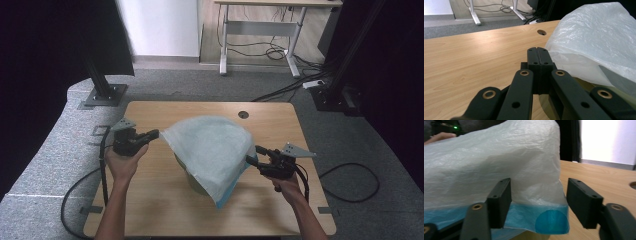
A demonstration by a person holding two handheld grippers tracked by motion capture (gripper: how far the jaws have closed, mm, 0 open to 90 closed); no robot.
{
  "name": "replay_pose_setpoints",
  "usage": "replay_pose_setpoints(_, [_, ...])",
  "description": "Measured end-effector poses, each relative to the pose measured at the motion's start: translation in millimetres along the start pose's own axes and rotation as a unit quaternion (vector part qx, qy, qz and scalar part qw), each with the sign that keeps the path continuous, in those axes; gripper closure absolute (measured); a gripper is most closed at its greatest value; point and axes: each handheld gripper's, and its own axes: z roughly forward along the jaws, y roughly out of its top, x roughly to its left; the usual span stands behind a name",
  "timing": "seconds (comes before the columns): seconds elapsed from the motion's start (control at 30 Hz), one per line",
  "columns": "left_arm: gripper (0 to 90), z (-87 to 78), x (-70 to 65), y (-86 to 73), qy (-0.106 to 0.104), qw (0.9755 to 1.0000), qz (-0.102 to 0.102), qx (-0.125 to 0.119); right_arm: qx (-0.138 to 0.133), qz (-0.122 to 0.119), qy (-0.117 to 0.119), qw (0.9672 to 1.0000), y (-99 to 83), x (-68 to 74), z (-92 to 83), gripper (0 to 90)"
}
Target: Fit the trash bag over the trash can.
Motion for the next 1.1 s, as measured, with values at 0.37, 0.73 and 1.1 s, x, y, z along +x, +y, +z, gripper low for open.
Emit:
replay_pose_setpoints(0.37, [90.0, -2.8, -10.7, 0.6, -0.009, 0.9999, 0.013, -0.006, -0.004, -0.025, -0.004, 0.9997, 4.3, 14.0, -3.7, 87.4])
replay_pose_setpoints(0.73, [90.0, 19.1, -44.5, 12.5, -0.043, 0.9979, 0.048, 0.005, -0.045, -0.024, -0.060, 0.9969, 35.8, 12.9, -32.2, 88.0])
replay_pose_setpoints(1.1, [64.6, 18.7, -52.9, 11.5, -0.034, 0.9980, 0.054, -0.001, -0.035, -0.028, -0.116, 0.9923, 40.5, 16.8, -43.0, 87.9])
